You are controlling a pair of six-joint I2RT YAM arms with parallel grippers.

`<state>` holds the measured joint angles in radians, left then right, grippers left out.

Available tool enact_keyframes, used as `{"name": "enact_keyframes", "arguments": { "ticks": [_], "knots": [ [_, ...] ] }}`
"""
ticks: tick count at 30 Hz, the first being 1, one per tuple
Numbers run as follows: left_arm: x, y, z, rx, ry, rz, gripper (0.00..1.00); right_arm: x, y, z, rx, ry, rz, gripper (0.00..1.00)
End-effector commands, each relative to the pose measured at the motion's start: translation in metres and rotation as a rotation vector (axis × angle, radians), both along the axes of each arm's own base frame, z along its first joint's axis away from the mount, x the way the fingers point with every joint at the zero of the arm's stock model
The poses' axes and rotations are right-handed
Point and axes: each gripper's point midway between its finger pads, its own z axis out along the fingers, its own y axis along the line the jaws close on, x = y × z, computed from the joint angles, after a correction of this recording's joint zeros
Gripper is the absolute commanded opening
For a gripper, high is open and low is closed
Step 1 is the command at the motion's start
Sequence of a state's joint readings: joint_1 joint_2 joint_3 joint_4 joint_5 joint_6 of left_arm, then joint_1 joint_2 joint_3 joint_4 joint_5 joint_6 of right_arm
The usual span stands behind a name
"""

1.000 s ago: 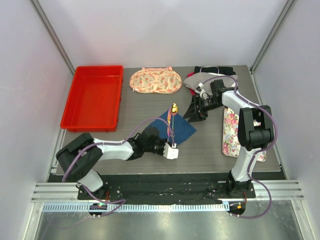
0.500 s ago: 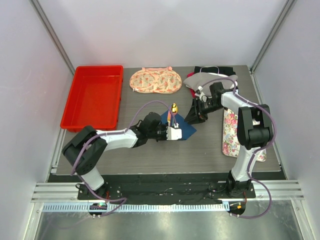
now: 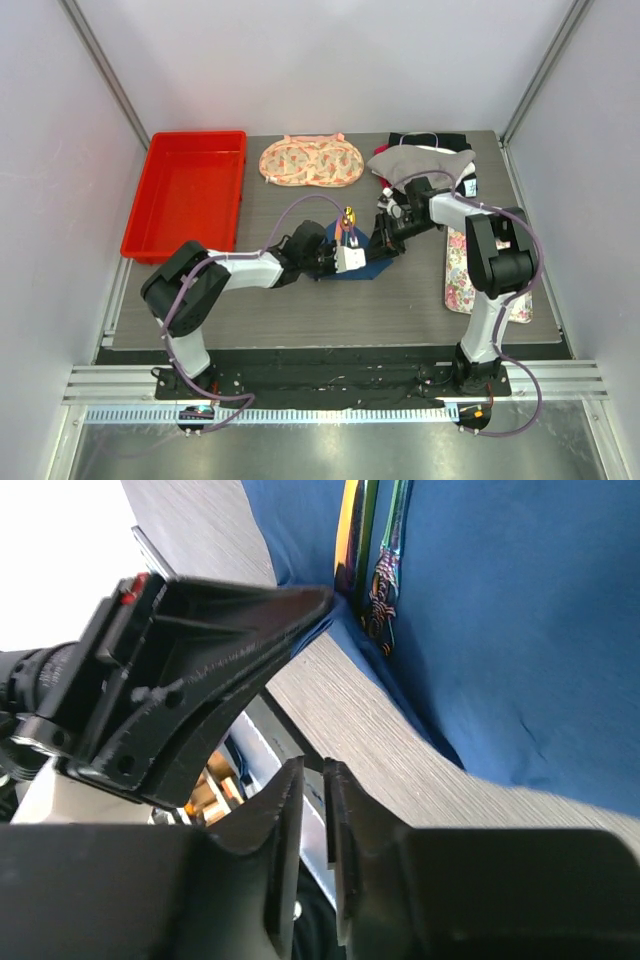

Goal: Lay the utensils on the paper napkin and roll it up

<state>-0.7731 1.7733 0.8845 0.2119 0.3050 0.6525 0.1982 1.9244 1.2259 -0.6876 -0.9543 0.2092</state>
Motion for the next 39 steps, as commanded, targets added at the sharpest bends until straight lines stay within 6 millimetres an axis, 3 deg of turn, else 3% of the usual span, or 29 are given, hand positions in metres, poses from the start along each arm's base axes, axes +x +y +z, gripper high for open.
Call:
{"name": "enact_keyframes", "arguments": {
  "ticks": [1, 7, 14, 17, 18, 19, 21, 22, 28, 32, 39],
  "knots": [
    [0.027, -0.006, 0.015, -0.05, -0.019, 0.078, 0.07, 0.003, 0.016, -0.002, 0.013, 0.0, 0.006, 0.21],
    [0.039, -0.002, 0.02, -0.068, 0.013, 0.149, 0.15, -0.003, 0.028, -0.014, -0.022, 0.015, 0.035, 0.16],
    [0.04, 0.0, 0.048, -0.113, 0.078, 0.214, 0.32, 0.002, 0.028, -0.033, -0.094, 0.022, 0.029, 0.13],
    [0.045, 0.018, 0.06, -0.117, 0.186, 0.327, 0.34, 0.005, 0.024, -0.042, -0.138, 0.022, 0.016, 0.12],
    [0.049, 0.018, 0.075, -0.158, 0.237, 0.374, 0.34, 0.006, 0.023, -0.045, -0.149, 0.027, 0.013, 0.12],
    [0.044, 0.033, 0.069, -0.135, 0.332, 0.409, 0.34, 0.006, 0.022, -0.048, -0.163, 0.028, 0.01, 0.12],
    [0.038, 0.039, 0.081, -0.171, 0.459, 0.437, 0.34, 0.009, 0.022, -0.05, -0.173, 0.029, 0.003, 0.12],
    [0.026, 0.045, 0.08, -0.186, 0.591, 0.46, 0.34, 0.01, 0.021, -0.053, -0.184, 0.028, 0.0, 0.12],
    [-0.01, 0.047, 0.083, -0.237, 0.844, 0.468, 0.31, 0.011, 0.015, -0.059, -0.227, 0.021, -0.007, 0.1],
    [-0.01, 0.035, 0.079, -0.304, 0.948, 0.512, 0.29, 0.012, 0.009, -0.065, -0.273, 0.014, -0.002, 0.1],
    [0.013, 0.019, 0.057, -0.346, 1.029, 0.599, 0.25, 0.019, 0.002, -0.074, -0.338, -0.003, 0.015, 0.09]
  ]
}}
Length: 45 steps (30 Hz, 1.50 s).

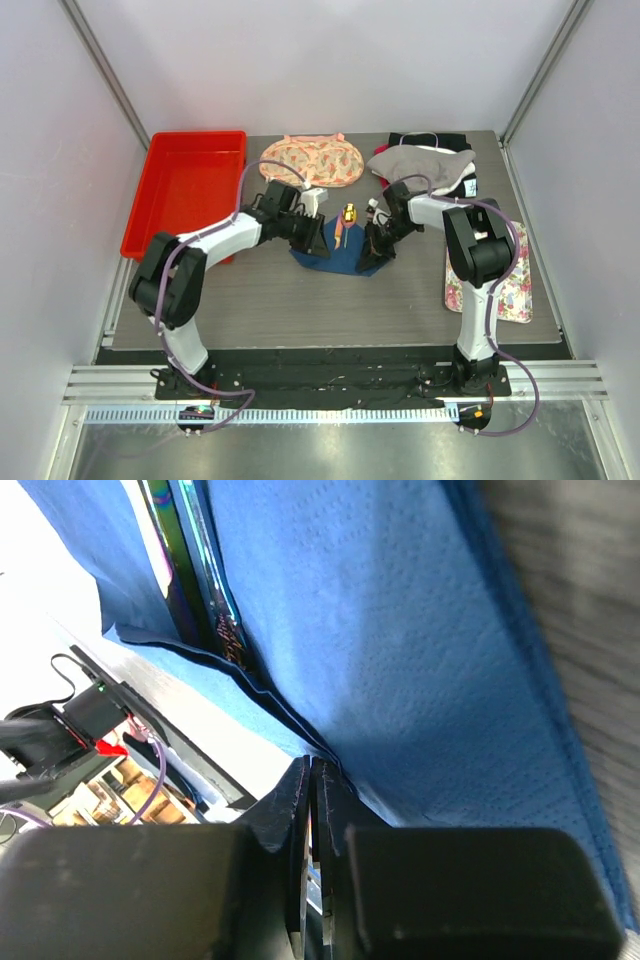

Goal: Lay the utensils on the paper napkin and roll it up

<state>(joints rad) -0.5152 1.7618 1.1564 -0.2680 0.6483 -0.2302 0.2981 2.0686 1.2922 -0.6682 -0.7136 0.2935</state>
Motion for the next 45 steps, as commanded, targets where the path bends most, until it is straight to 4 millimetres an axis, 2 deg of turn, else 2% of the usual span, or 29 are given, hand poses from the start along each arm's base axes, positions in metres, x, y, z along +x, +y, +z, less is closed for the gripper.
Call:
{"name": "enact_keyframes", "arguments": {
  "ticks": [1, 5, 9, 16, 19, 23, 26, 27, 29, 31, 32, 36, 41, 45],
  "knots": [
    [0.017, -0.016, -0.003, -0.054, 0.066, 0.062, 0.24, 0.016, -0.01, -0.012, -0.087, -0.064, 0.021, 0.09],
    [0.021, -0.017, -0.017, -0.043, 0.089, 0.079, 0.23, 0.02, -0.012, -0.01, -0.101, -0.08, 0.029, 0.08],
    [0.026, -0.01, -0.039, 0.009, 0.113, 0.122, 0.21, 0.023, -0.012, -0.006, -0.105, -0.106, 0.046, 0.09],
    [0.036, -0.003, -0.06, 0.025, 0.178, 0.202, 0.17, 0.031, -0.011, 0.011, -0.096, -0.152, 0.071, 0.1],
    [0.035, -0.002, -0.067, 0.032, 0.208, 0.211, 0.16, 0.035, -0.009, 0.024, -0.077, -0.17, 0.081, 0.15],
    [0.032, 0.0, -0.075, 0.05, 0.233, 0.22, 0.15, 0.042, -0.01, 0.047, -0.075, -0.226, 0.082, 0.29],
    [0.031, 0.002, -0.078, 0.059, 0.244, 0.226, 0.14, 0.051, -0.025, 0.061, -0.121, -0.276, 0.046, 0.37],
    [0.031, 0.002, -0.079, 0.062, 0.25, 0.229, 0.14, 0.054, -0.032, 0.064, -0.155, -0.295, 0.032, 0.48],
    [0.031, 0.002, -0.079, 0.061, 0.249, 0.229, 0.13, 0.06, -0.045, 0.064, -0.196, -0.305, 0.001, 0.52],
    [0.032, 0.002, -0.08, 0.063, 0.246, 0.23, 0.13, 0.061, -0.06, 0.059, -0.258, -0.296, -0.024, 0.62],
    [0.031, 0.002, -0.08, 0.064, 0.247, 0.228, 0.13, 0.063, -0.067, 0.056, -0.275, -0.291, -0.04, 0.63],
    [0.032, 0.002, -0.081, 0.066, 0.247, 0.23, 0.13, 0.061, -0.082, 0.041, -0.332, -0.25, -0.069, 0.74],
    [0.032, 0.002, -0.082, 0.067, 0.244, 0.228, 0.12, 0.062, -0.082, 0.021, -0.346, -0.203, -0.085, 0.76],
    [0.033, 0.002, -0.081, 0.066, 0.237, 0.23, 0.12, 0.062, -0.071, 0.012, -0.292, -0.168, -0.094, 0.77]
  ]
}}
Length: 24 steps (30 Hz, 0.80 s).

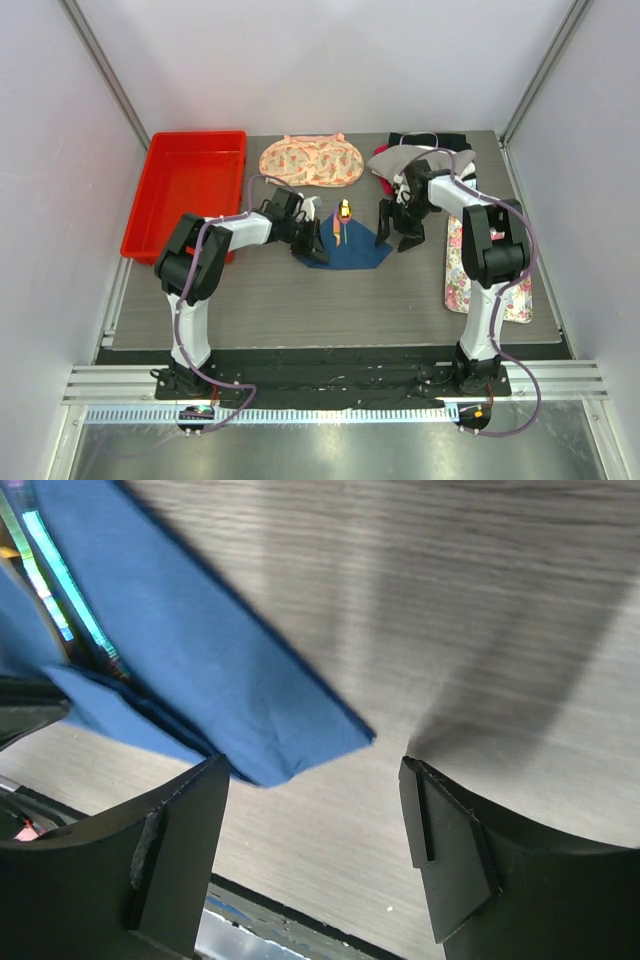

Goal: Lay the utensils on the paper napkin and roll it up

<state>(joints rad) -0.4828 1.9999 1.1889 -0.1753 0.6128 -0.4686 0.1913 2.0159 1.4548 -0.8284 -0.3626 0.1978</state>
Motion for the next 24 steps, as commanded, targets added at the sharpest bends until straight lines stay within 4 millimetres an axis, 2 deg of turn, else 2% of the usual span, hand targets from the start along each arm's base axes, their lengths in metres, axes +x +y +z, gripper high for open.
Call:
{"name": "enact_keyframes", "arguments": {
  "ticks": [1, 5, 9, 12, 16, 24],
  "knots": [
    [0.01, 0.003, -0.008, 0.027, -0.024, 0.017, 0.12, 0.004, 0.012, -0.008, 0.049, 0.022, -0.021, 0.77],
    [0.009, 0.003, -0.01, 0.03, -0.023, 0.011, 0.12, -0.001, 0.028, -0.013, 0.143, 0.069, -0.023, 0.78],
    [0.009, 0.004, -0.01, 0.033, -0.025, 0.008, 0.12, -0.009, 0.051, -0.007, 0.309, 0.12, -0.024, 0.76],
    [0.009, 0.004, -0.009, 0.032, -0.025, 0.007, 0.12, -0.008, 0.059, -0.001, 0.383, 0.107, -0.039, 0.75],
    [0.009, 0.003, -0.01, 0.032, -0.026, 0.006, 0.12, -0.002, 0.07, 0.023, 0.492, 0.05, -0.037, 0.75],
    [0.011, 0.003, -0.011, 0.032, -0.028, 0.008, 0.12, 0.004, 0.082, 0.049, 0.636, 0.015, -0.063, 0.76]
  ]
}}
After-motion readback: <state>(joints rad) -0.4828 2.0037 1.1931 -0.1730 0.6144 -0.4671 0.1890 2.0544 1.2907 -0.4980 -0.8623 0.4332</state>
